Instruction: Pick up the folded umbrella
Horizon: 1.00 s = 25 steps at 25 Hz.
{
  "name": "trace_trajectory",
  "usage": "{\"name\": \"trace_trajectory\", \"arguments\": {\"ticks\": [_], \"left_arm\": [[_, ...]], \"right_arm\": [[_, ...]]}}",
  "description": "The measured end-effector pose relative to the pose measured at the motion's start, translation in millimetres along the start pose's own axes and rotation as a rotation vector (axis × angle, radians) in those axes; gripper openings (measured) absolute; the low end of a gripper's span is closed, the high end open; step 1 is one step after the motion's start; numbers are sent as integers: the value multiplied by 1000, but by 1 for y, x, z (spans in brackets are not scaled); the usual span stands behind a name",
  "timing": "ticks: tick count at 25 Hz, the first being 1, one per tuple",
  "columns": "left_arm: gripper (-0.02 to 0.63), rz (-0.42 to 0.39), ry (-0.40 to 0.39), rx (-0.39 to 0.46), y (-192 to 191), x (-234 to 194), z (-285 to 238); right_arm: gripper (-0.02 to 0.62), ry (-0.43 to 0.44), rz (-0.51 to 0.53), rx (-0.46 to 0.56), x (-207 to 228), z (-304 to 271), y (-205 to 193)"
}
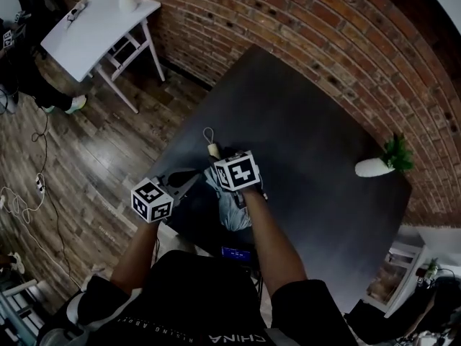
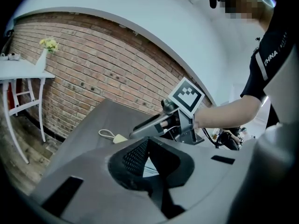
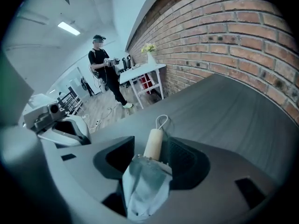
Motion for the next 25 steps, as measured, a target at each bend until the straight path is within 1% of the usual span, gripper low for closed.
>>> {"name": "trace_trajectory", "arguments": {"ticks": [3, 4, 5, 8, 11, 14, 17, 19, 25], "left_arm": [[3, 21, -7, -6, -4, -10, -3], [3, 24, -9, -5, -5, -12, -4], [3, 27, -10, -5, -6, -14, -5], [3, 25, 3, -12, -6, -20, -7], [3, 23, 49, -18, -3, -29, -10], [3, 30, 78, -25, -1, -40, -12], [3, 30, 81, -29, 1, -45, -14], [3, 34, 84, -30, 0, -47, -15], [3, 50, 94, -24, -2, -54, -19]], "right_arm": [[193, 14, -1, -72, 6, -20, 8], [224, 14, -4, -87, 8, -26, 10], [236, 14, -8, -100, 11, -30, 12], [236, 16, -10, -132, 14, -42, 11], [236, 14, 20, -135, 15, -51, 8], [236, 11, 46, -112, 13, -58, 3], [236, 34, 23, -93, 13, -63, 0], [236, 38, 13, -103, 11, -66, -1], [236, 12, 15, -139, 6, -73, 0]]}}
Point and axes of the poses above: the fingertips, and each gripper's own axes: z backward along the fingers, x to its right, y out of its top, the point moved 10 cm from there along z, backward along the fingers, and after that the axes turned 6 degrees about y, right-handed, at the moved point
